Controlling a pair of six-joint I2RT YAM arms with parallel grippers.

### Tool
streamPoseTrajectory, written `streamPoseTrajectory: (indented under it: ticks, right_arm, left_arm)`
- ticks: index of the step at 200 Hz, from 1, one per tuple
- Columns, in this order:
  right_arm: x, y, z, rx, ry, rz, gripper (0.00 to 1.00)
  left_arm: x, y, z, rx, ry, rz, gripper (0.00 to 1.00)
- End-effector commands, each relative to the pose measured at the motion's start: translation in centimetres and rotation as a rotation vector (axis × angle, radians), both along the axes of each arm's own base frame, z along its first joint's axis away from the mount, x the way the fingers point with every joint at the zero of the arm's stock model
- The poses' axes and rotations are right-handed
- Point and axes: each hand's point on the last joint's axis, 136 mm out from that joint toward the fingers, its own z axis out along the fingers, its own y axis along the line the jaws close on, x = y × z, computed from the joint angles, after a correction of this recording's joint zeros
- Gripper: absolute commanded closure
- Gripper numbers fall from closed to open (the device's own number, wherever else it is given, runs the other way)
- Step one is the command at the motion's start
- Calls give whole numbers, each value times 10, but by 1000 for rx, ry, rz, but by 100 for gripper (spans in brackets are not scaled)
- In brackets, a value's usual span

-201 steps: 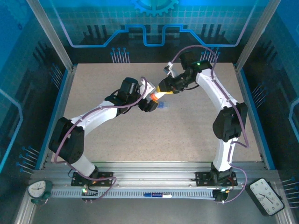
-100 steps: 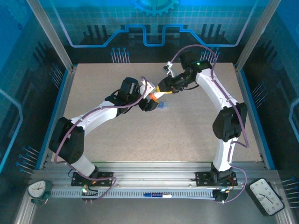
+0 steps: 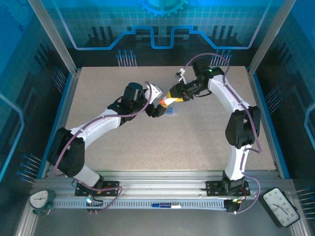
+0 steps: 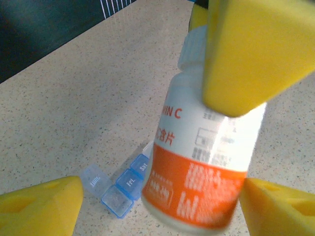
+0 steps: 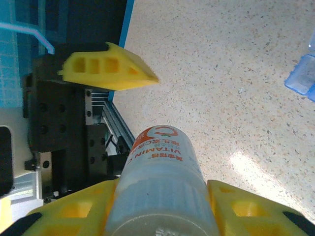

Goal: Sort the pills into containers

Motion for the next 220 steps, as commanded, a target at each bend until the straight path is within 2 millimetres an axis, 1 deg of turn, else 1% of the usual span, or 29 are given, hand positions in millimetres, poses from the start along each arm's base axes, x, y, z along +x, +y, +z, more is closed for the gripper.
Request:
streamPoseTrajectory:
  ticks: [1,35,79,117,164,220]
  right_arm:
    - [-3,-1,18,57,-11,3,63]
    - [-6,-1,21,69,-8,13,63]
    - [-12,3,27,95,-6,35,63]
    - [-21,12,30,104,-5,64,64]
    - [-28,20,31,108,-3,85,64]
    - [-30,23,31,115,-3,87,64]
  left_arm:
    - [-10,0,16,-42,-41,-51,15]
    - [-21,-6,14,-42,-50,-127,15]
    - [-21,-10,15,-40,-45,-153,16]
    - [-16,-13,15,-38,-42,-156,18]
    - [-14,-15,16,-43,-31,-161,26]
    - [-14,-15,10,-46,-5,-158,36]
